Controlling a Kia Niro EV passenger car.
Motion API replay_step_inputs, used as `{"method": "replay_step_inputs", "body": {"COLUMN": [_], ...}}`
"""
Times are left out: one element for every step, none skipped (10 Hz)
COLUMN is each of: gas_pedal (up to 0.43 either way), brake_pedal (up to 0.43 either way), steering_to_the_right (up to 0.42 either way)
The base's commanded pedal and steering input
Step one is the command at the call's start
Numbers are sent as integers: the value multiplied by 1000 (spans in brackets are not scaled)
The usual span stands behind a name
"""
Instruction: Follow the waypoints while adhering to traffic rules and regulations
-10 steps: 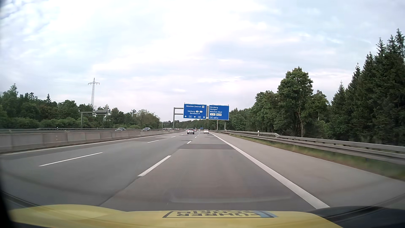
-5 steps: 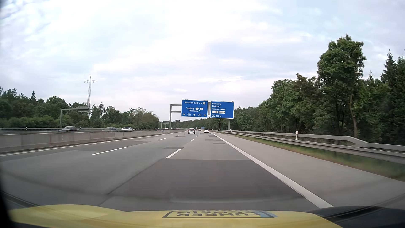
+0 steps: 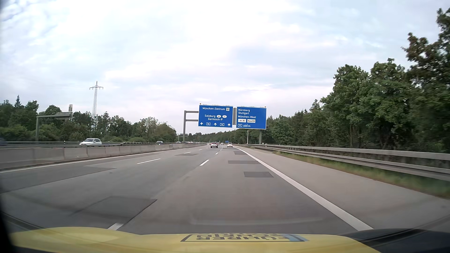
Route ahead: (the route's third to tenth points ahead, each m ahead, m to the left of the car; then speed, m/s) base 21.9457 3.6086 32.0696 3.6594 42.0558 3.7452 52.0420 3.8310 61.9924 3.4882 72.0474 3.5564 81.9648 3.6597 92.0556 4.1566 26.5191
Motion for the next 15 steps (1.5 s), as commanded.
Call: {"method": "replay_step_inputs", "body": {"gas_pedal": [118,118,118,118,118,118,130,130,130,130,130,130,130,130,130], "brake_pedal": [0,0,0,0,0,0,0,0,0,0,0,0,0,0,0], "steering_to_the_right": [-2,-2,-2,-2,-2,-2,-2,-2,-3,-2,0,1,1,4,5]}}
